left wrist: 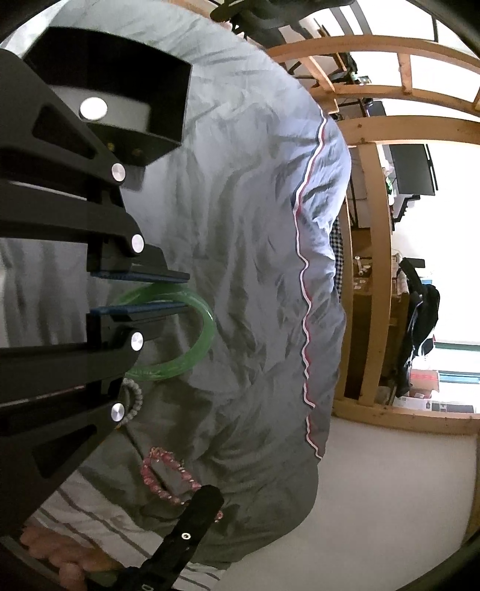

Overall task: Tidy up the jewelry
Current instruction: 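Carry the bangle with the left tool while the right tool carries the pink bracelet to the black box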

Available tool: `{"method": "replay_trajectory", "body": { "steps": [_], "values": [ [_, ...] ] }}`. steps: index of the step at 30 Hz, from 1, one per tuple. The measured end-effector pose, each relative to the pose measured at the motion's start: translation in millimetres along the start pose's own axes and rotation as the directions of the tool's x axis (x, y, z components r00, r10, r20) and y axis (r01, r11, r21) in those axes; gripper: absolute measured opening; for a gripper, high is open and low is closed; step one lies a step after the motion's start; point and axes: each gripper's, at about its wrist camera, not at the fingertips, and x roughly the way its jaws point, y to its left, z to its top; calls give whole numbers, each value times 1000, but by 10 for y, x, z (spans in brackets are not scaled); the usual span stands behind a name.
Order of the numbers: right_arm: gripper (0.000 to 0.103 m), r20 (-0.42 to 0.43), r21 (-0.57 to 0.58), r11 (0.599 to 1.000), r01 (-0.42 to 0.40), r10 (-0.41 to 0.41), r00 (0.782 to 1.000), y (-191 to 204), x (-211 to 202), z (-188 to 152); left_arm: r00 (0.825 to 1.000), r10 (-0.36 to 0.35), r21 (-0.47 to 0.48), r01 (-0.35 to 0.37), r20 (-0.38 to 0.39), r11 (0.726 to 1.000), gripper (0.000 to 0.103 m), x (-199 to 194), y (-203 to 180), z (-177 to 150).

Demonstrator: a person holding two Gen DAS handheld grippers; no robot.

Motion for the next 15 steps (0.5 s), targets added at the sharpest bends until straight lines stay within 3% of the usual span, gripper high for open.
{"method": "replay_trajectory", "body": {
  "steps": [15],
  "values": [
    [11,-42,-119,993,-13,8,999,739,-145,47,998,68,-5,-68,-9,998,10,-632,386,-28]
  ]
}}
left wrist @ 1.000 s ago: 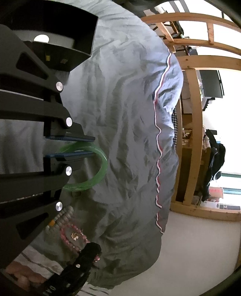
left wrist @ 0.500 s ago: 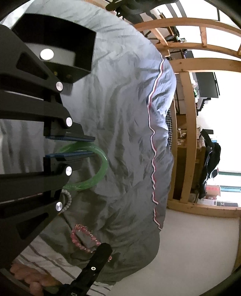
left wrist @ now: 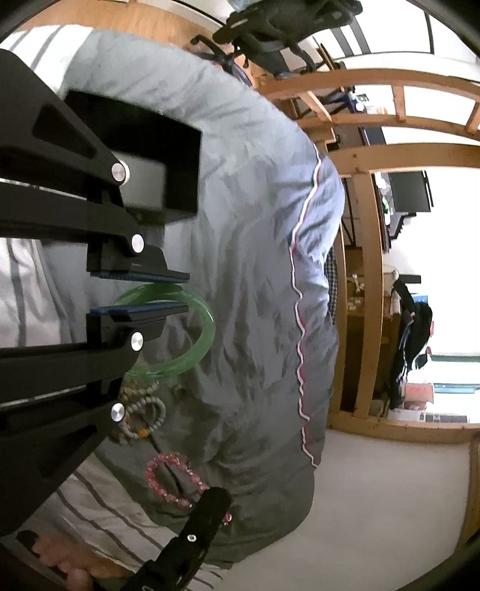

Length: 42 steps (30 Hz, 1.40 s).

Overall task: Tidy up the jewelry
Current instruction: 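Carry the bangle with the left tool while the right tool carries the pink bracelet to the black box, then open the left tool over the box while the right tool releases the pink bracelet into it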

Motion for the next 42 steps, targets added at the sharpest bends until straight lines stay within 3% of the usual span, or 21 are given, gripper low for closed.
{"method": "replay_trajectory", "body": {
  "steps": [14,22,34,42],
  "values": [
    [11,-74,-20,999,-41,39,996,641,383,113,997,75,-44,-75,10,996,10,-361,734,-107],
    [11,-147,-109,994,-29,13,989,1066,710,179,995,99,-88,-97,8,991,10,-385,1034,-125],
    [11,-211,-202,978,-52,8,977,1565,1160,256,989,146,-126,-149,-31,981,10,-338,1399,-188],
    [11,-264,-234,971,-45,-19,964,1744,1513,110,973,203,-113,-215,-109,970,11,-205,1559,-254]
  ]
}}
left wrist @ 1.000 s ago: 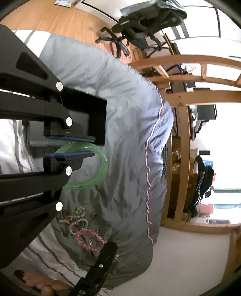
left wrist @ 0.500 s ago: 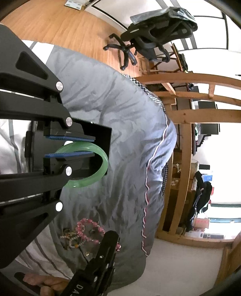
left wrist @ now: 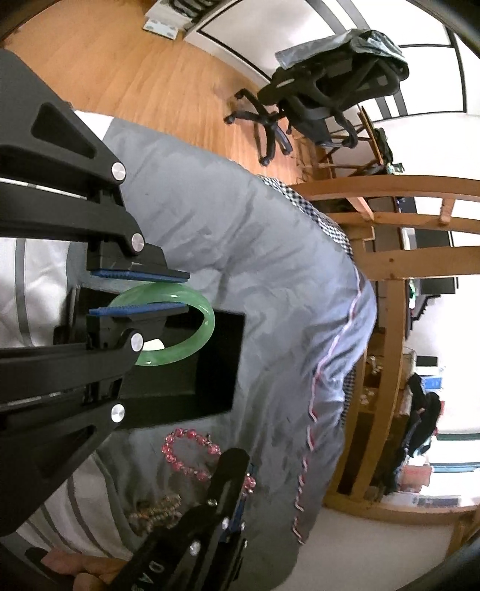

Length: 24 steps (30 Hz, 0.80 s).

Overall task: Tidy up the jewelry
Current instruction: 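Open the left tool over the box while the right tool releases the pink bracelet into it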

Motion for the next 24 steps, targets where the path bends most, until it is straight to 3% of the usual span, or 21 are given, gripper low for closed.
{"method": "replay_trajectory", "body": {
  "steps": [8,9,10,11,13,15,18,24],
  "values": [
    [12,-75,-3,1000,-13,12,997,47,267,-140,999,-11,-28,10,-31,1000,14,41,71,-25],
    [15,-78,-1,1000,-24,24,997,56,269,-147,1000,0,-31,-1,-23,1000,14,25,71,-18],
    [25,-80,-4,1000,-29,29,996,68,264,-147,1000,8,-39,-9,-12,999,15,-1,90,-10],
    [34,-80,-7,999,-31,31,996,71,248,-145,1000,6,-50,-6,-7,999,20,-12,109,-10],
    [67,-58,0,999,-50,50,997,73,197,-127,1000,10,-74,-10,4,997,35,-30,153,-10],
    [74,-16,3,999,-42,42,999,60,84,-93,999,24,-85,-22,22,996,61,-49,175,-9],
    [95,25,-2,1000,7,-7,1000,-14,-77,-72,997,45,-100,-37,70,994,91,-117,162,-1],
    [99,44,-3,991,134,-134,990,-378,-428,-98,991,-14,-73,23,130,997,97,-182,-102,4]
  ]
}}
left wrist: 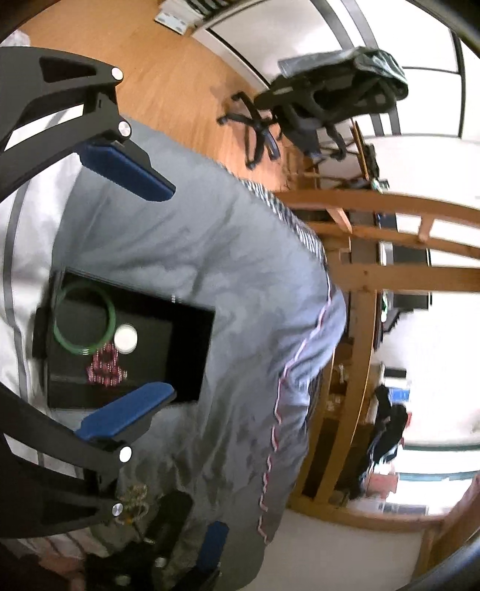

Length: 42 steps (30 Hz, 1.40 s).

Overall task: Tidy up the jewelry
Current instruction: 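Open the left tool over the box while the right tool releases the pink bracelet into it, then grasp the silver ring with the left tool while the right tool grasps the white beaded bracelet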

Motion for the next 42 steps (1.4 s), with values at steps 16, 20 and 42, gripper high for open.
{"method": "replay_trajectory", "body": {
  "steps": [16,20,42],
  "values": [
    [99,-32,193,959,207,-204,978,-1699,-827,-547,964,-262,163,266,-46,950,97,231,-1566,-444],
    [99,-54,229,949,217,-211,976,-2002,-794,-798,939,-336,163,344,-75,925,97,367,-1856,-566],
    [16,-240,268,963,39,27,970,-2130,465,-1504,855,-419,289,503,-305,815,23,1137,-2440,-975]
  ]
}}
